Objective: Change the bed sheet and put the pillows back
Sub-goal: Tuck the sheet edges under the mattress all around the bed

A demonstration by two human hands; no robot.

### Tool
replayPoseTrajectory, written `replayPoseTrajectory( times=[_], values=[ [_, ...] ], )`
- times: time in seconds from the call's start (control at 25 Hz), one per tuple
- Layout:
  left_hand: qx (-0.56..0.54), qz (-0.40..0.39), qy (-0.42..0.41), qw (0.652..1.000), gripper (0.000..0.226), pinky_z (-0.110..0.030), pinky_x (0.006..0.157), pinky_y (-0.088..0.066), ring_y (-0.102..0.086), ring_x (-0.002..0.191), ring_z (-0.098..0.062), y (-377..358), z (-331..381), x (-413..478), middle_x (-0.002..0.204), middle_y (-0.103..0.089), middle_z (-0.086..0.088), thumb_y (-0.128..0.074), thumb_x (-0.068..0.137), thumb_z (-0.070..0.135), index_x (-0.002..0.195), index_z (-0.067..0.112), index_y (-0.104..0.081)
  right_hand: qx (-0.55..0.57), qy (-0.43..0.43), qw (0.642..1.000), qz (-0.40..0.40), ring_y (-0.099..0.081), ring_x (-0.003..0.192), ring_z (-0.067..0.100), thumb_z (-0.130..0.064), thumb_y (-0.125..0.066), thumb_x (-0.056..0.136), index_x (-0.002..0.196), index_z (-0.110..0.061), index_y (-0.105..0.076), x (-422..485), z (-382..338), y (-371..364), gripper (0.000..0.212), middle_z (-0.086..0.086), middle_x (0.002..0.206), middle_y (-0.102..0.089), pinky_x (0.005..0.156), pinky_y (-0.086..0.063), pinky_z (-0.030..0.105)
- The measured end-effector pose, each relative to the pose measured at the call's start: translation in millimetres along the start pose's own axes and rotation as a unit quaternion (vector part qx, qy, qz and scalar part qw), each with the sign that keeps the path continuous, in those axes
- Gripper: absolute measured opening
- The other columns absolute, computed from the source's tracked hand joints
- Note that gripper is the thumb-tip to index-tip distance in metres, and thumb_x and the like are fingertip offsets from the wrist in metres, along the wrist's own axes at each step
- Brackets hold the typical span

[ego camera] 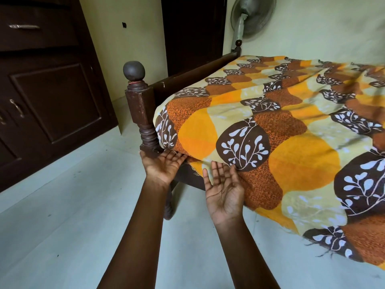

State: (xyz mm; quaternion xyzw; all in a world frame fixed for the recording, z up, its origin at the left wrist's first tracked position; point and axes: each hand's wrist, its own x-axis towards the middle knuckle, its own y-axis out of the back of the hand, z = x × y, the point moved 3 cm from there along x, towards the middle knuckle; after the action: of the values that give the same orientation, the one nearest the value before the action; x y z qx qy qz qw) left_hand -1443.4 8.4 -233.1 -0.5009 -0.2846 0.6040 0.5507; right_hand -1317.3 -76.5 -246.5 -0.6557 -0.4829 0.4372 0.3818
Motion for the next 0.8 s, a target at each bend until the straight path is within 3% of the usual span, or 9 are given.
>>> replayPoseTrajectory(
  times=[0.12, 0.24, 0.36, 0.44, 0.64, 0.8],
  values=[
    [-0.018, -0.007, -0.006, 1.000, 0.083, -0.052, 0.105, -0.029, -0.035, 0.132, -0.037, -14.9, -14.2, 12.7, 0.141, -0.040, -0.022, -0.017, 0.090, 0.066, 0.138, 0.002, -0.035, -0.004, -0.004, 1.000, -0.001, -0.048, 0.125, 0.018, -0.029, -0.039, 0.096, 0.113, -0.009, -0.053, 1.2, -2.9, -0.8, 0.030, 0.010, 0.132, -0.052, 0.097, -0.044, 0.037],
    [0.061, 0.033, -0.028, 0.997, 0.048, -0.045, 0.097, -0.039, -0.047, 0.124, -0.030, -19.0, -14.4, 12.6, 0.132, -0.052, -0.015, -0.028, 0.098, 0.040, 0.127, 0.008, -0.050, -0.008, -0.010, 1.000, 0.001, -0.050, 0.123, 0.018, -0.030, -0.039, 0.096, 0.115, -0.008, -0.053, -0.1, -2.7, 0.5, 0.031, 0.009, 0.128, -0.055, 0.093, -0.047, 0.037],
    [0.102, 0.104, -0.094, 0.985, 0.025, -0.035, 0.086, -0.045, -0.057, 0.094, -0.021, 5.5, -19.6, -7.6, 0.109, -0.056, -0.008, -0.031, 0.099, 0.019, 0.092, 0.015, -0.055, -0.010, -0.019, 1.000, 0.002, -0.053, 0.116, 0.018, -0.027, -0.039, 0.097, 0.112, -0.008, -0.054, 0.0, -1.1, 3.4, 0.029, 0.009, 0.121, -0.058, 0.093, -0.046, 0.038],
    [0.111, 0.114, -0.070, 0.985, 0.025, -0.033, 0.083, -0.047, -0.057, 0.083, -0.017, 18.7, -34.5, -25.6, 0.101, -0.058, -0.006, -0.034, 0.099, 0.017, 0.086, 0.015, -0.055, -0.032, -0.023, 0.999, 0.013, -0.055, 0.113, 0.017, -0.025, -0.040, 0.097, 0.110, -0.009, -0.056, -1.0, -0.6, 7.6, 0.026, 0.007, 0.119, -0.059, 0.091, -0.047, 0.037],
    [0.197, 0.089, 0.053, 0.975, 0.015, -0.031, 0.079, -0.049, -0.058, 0.082, -0.015, 45.6, -103.0, -45.1, 0.087, -0.060, -0.002, -0.048, 0.095, 0.023, 0.093, 0.015, -0.060, -0.136, 0.016, 0.989, 0.064, -0.057, 0.106, 0.014, -0.019, -0.044, 0.096, 0.125, -0.015, -0.052, -29.7, -26.4, 55.8, 0.031, 0.001, 0.115, -0.061, 0.076, -0.048, 0.028],
    [0.264, -0.005, 0.132, 0.955, 0.032, -0.031, 0.076, -0.048, -0.056, 0.108, -0.017, 50.0, -174.2, -66.9, 0.111, -0.061, -0.001, -0.054, 0.092, 0.034, 0.120, 0.018, -0.055, -0.127, 0.060, 0.980, 0.141, -0.049, 0.123, 0.026, -0.017, -0.042, 0.098, 0.132, -0.008, -0.044, -64.8, -60.4, 114.2, 0.035, 0.012, 0.133, -0.050, 0.092, -0.044, 0.031]
  ],
)
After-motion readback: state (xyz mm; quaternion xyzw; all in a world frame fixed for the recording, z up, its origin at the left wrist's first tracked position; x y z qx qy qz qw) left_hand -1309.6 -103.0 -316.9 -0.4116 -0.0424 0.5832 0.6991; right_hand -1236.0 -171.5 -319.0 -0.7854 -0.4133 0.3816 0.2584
